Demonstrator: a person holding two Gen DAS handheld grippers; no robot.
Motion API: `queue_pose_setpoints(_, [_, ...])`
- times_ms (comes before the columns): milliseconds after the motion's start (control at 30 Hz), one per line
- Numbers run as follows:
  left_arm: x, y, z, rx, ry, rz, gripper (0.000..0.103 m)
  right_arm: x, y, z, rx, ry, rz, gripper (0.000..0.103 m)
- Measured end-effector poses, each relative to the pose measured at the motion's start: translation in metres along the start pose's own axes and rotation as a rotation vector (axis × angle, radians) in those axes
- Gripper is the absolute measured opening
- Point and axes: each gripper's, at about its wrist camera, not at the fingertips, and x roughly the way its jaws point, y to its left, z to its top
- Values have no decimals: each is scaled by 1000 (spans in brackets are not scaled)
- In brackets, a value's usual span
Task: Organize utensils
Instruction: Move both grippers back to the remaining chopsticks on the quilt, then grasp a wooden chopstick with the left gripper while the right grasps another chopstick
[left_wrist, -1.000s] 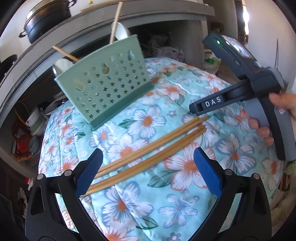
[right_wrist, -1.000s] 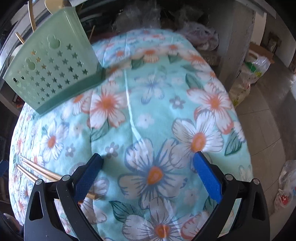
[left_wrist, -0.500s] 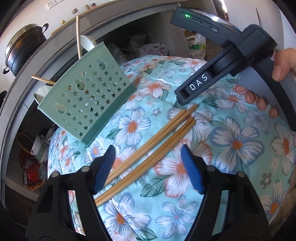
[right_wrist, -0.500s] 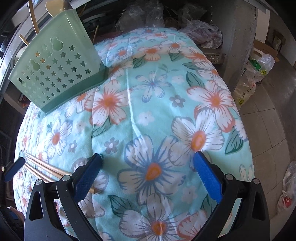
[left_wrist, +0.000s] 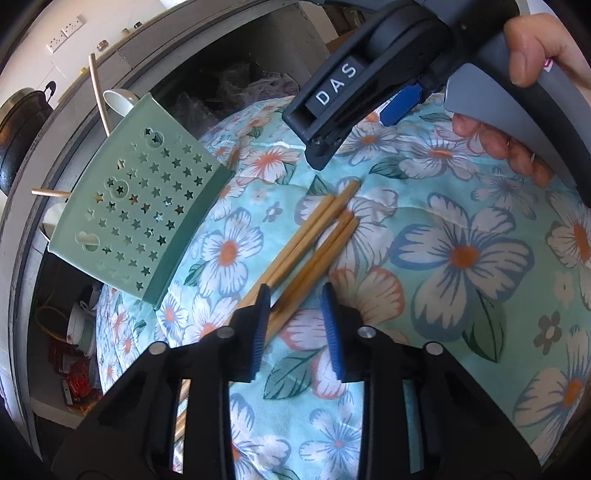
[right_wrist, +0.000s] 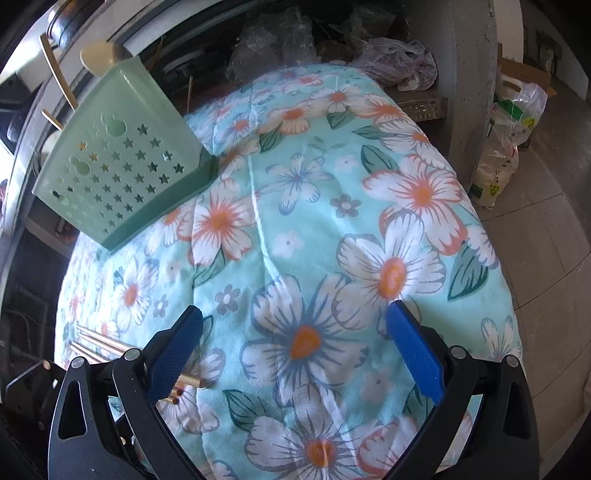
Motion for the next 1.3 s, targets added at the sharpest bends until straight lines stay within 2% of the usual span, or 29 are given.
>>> queue_pose_setpoints(33, [-1,-2,0,5,-31,9,18,0,-1,0,6,-2,9,97])
queue_pose_setpoints(233, [-15,-8,-2,38,-54,32,16,-1,-4,1,23,-5,36,97])
queue_pose_setpoints(367, [-33,-9,-5,30,-49,-3,16,-1,-2,1,0,-5,21,97])
queue_pose_setpoints(433, [-35,-9,-8,2,-29,-46,17,-1,-1,1,-10,3,19,97])
queue_pose_setpoints(533, [-32,-12,-13,-7,-8,-61,18,-8,-6,2,30,14,107,97])
queue_pose_setpoints(633, [-25,-16,-15,-2,10,-64,19,-29,-4,-2,31,-33,183,96])
queue_pose_setpoints(733, [-23,-17,-15,-2,11,-70,19,-47,2,-11,22,-48,237,92])
queue_pose_setpoints(800, [-20,-16,-14,-6,13,-78,19,-51,1,-17,68,-22,317,87])
queue_pose_setpoints(867, [-16,-13,-14,-12,17,-87,20,-49,-3,-27,139,31,418,80])
queue_pose_setpoints(967, [-11,-11,-12,-30,20,-93,20,-37,-5,-40,226,107,503,68])
queue_pose_setpoints(1167, [-9,-9,-10,-26,18,-87,19,-17,-6,-53,350,204,549,50])
queue_pose_setpoints(1300, [-17,-11,-13,-8,30,-88,19,-7,-3,-53,373,231,525,47])
